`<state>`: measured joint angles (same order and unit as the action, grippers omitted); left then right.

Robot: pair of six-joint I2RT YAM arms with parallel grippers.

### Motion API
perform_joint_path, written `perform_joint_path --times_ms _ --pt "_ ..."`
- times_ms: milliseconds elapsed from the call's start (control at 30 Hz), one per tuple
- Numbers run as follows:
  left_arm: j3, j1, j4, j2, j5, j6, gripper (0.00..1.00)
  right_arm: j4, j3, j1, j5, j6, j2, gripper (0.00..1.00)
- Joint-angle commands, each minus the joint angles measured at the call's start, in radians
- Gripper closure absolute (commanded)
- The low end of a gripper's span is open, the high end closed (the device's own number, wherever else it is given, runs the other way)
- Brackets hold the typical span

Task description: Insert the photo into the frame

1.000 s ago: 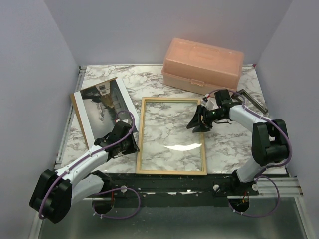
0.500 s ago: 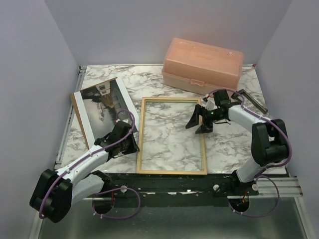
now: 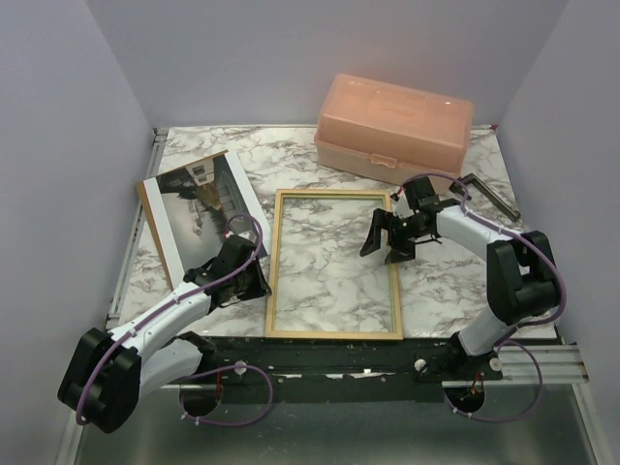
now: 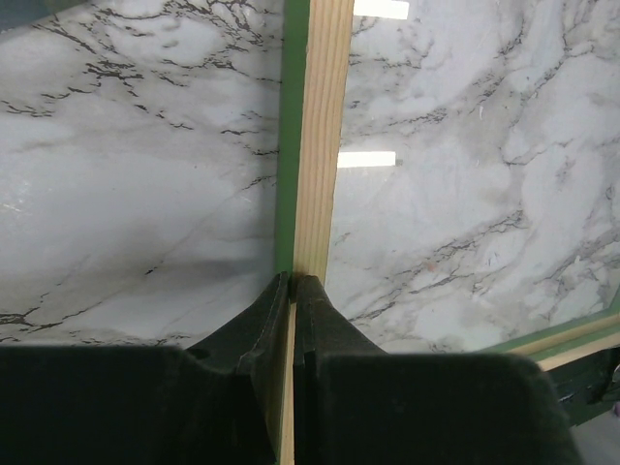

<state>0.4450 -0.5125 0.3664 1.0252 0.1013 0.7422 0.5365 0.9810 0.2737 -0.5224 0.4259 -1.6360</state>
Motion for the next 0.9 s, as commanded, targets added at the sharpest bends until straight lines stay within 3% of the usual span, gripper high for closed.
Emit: perform_joint_path --times_ms 0,500,867 --pt "-0.011 -0.001 0.032 0.025 -0.01 -0.026 0.92 0.043 0.027 0.018 0.148 -0.001 0.011 0.12" --pt "-0.015 -0.001 0.043 -0.013 -0.016 -0.015 0.84 0.084 0.06 0.036 0.23 0.009 0.068 0.09" --pt "-0.031 -0.001 0.011 -0.045 0.008 -0.015 0.5 0.119 0.072 0.035 0.288 -0.001 0.122 0.04"
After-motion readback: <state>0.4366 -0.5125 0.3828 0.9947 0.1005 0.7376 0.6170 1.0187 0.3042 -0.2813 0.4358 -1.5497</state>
